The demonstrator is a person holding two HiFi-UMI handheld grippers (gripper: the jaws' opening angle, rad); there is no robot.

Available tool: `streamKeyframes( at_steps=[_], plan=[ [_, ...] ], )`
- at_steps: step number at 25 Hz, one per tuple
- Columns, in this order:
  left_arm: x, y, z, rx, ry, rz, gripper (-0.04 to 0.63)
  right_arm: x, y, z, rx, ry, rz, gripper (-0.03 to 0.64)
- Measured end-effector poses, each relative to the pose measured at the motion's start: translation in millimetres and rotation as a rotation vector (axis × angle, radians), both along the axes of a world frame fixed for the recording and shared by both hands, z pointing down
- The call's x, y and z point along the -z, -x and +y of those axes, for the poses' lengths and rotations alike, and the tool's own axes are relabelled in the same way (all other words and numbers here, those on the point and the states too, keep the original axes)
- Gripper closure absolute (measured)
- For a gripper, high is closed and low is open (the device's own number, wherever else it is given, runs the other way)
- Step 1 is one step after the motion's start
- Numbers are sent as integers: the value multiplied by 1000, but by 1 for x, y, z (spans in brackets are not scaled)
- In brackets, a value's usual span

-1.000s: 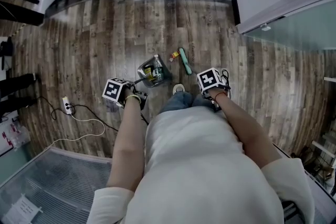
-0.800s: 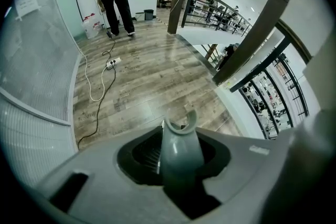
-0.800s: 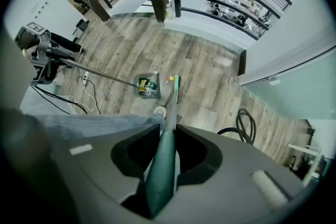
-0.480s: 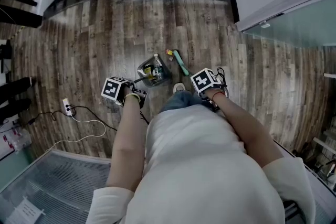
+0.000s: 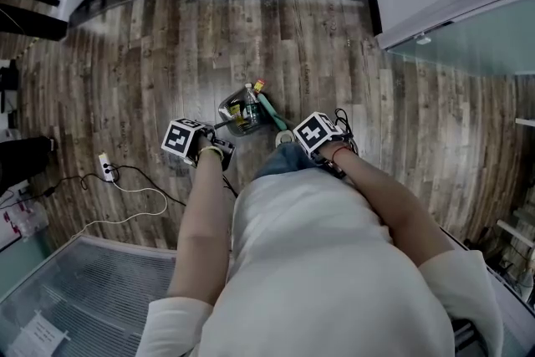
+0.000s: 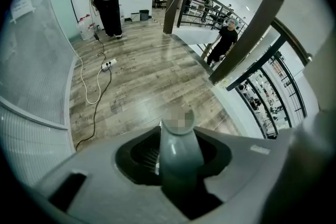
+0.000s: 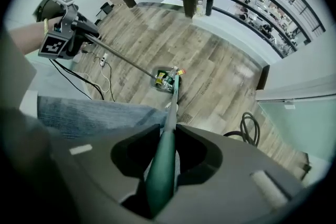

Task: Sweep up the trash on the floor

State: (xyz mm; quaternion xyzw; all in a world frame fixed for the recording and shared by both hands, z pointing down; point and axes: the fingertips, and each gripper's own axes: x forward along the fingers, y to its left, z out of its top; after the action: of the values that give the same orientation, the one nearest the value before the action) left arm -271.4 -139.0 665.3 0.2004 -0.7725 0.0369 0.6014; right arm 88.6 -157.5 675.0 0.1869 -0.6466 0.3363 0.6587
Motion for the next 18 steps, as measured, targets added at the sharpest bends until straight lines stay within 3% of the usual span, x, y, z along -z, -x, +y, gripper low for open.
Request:
streamKeyframes(
  at_steps=[5, 18],
  plan=[
    [0, -1, -3, -20, -6, -6, 465, 1, 3, 1, 57, -16, 7, 522],
    [-3, -1, -4, -122, 50, -15, 476, 2, 7, 1, 52, -10, -6, 522]
  ],
)
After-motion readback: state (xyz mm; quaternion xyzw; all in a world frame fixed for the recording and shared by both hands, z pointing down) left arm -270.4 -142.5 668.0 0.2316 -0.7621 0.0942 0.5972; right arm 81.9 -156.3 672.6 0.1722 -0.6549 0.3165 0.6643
